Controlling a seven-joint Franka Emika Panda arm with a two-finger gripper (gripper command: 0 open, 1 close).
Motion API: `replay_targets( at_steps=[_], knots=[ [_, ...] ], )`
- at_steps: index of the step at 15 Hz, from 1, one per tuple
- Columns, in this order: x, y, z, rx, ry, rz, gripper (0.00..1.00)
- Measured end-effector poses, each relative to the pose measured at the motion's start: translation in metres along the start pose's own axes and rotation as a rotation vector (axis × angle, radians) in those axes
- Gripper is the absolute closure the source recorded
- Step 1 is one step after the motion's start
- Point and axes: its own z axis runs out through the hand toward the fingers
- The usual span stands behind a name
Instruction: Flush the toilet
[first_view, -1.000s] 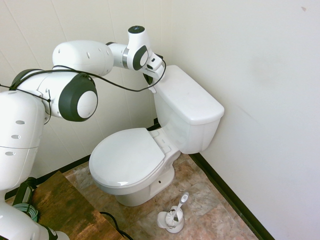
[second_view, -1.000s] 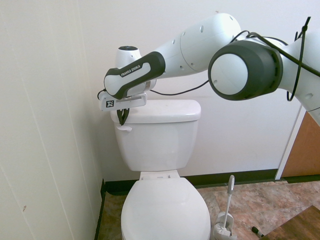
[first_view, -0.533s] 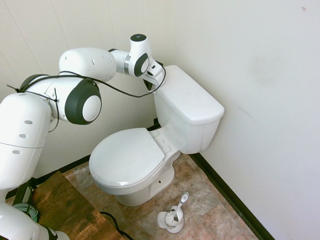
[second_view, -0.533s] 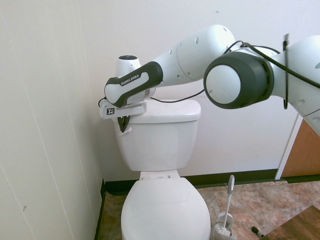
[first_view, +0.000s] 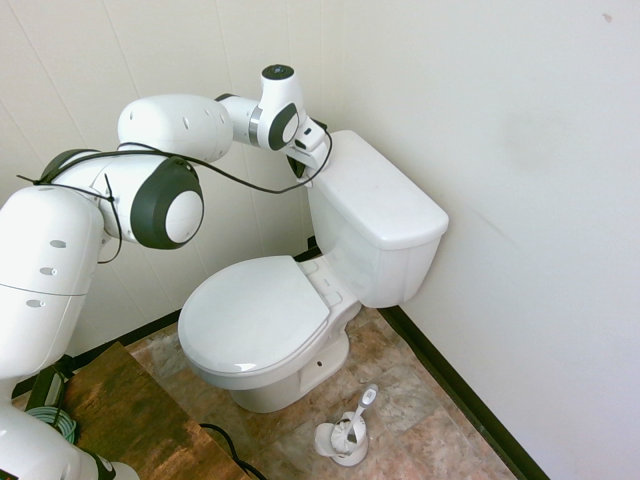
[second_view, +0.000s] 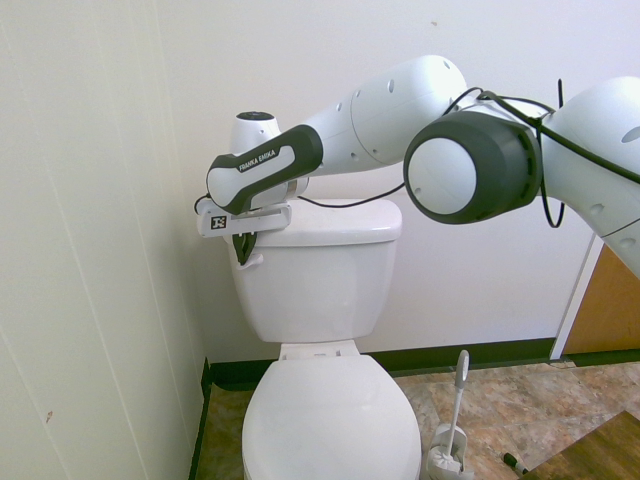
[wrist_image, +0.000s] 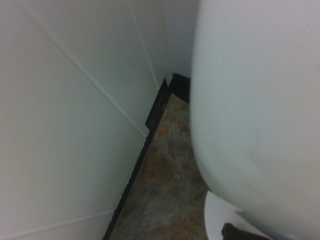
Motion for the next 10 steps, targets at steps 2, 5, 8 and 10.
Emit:
replay_targets(
  at_steps=[2,5,8,10],
  knots=[
    [-0.002,0.001,-0.027,-0.016,0.006,-0.014,1.0],
    [-0.013,0.007,-0.077,-0.034,-0.007,-0.031,1.0],
    [-0.02,0.026,-0.121,-0.047,-0.003,-0.034,1.0],
    [-0.024,0.044,-0.137,-0.066,0.001,-0.033,1.0]
  ],
)
